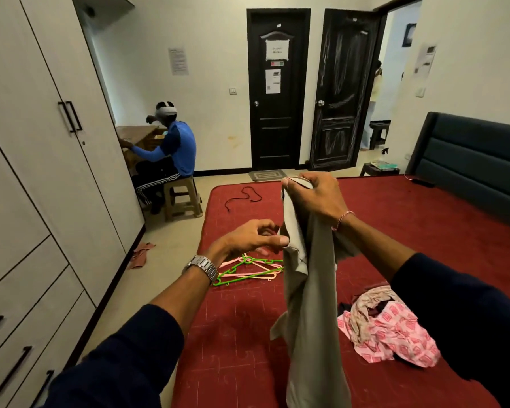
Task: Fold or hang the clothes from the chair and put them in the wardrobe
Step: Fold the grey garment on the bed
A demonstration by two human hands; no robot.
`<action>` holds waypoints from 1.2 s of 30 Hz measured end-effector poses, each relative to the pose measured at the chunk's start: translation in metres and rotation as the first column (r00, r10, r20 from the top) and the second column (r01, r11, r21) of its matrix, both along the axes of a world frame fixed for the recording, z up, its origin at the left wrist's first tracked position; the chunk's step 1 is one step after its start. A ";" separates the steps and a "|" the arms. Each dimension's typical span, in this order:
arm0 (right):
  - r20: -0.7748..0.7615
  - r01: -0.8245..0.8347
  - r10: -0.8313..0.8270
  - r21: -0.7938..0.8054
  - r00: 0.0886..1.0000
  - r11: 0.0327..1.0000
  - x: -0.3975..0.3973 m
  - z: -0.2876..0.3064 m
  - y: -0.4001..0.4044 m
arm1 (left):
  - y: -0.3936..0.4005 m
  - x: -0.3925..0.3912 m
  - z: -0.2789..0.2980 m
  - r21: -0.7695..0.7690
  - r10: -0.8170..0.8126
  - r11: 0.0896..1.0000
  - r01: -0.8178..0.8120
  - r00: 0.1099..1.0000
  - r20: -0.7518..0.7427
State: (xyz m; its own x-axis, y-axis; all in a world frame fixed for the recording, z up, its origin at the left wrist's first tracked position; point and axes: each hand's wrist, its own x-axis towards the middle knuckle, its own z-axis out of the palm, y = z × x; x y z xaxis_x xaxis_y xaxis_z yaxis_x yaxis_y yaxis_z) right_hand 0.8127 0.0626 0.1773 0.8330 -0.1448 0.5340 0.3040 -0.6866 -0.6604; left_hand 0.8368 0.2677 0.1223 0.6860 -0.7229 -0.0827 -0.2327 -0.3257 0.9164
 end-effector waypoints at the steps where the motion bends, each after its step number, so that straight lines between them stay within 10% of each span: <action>1: 0.014 -0.001 0.001 -0.015 1.000 1.000 0.000 -0.001 0.001 | -0.003 0.003 0.000 -0.012 0.002 1.000 -0.002 1.000 0.020; 10: -0.080 0.015 -0.023 -0.095 0.997 0.995 -0.005 0.011 -0.020 | -0.011 0.022 0.032 -0.315 0.263 0.899 -0.304 0.950 -0.166; 15: -0.333 -0.435 0.359 -0.191 0.872 0.880 -0.018 0.018 -0.009 | -0.034 0.016 0.070 -0.312 0.290 0.906 -0.288 0.956 -0.039; 22: -0.107 -0.216 0.191 -0.323 0.976 0.921 0.001 0.020 -0.008 | -0.028 0.015 0.075 -0.475 0.101 0.869 -0.135 0.990 -0.096; 27: 0.000 -0.112 0.112 0.002 0.994 0.994 0.001 0.028 -0.022 | 0.007 0.021 0.014 0.310 -0.096 0.949 0.052 0.987 0.130; 32: 0.042 0.151 -0.159 0.151 0.986 0.977 0.011 0.031 -0.033 | 0.039 0.032 -0.010 0.358 0.048 0.929 -0.100 0.987 0.153; 36: 0.226 0.250 -0.167 -0.418 0.960 0.873 0.006 0.026 -0.023 | 0.037 0.031 0.021 0.329 0.041 0.932 -0.151 0.947 0.319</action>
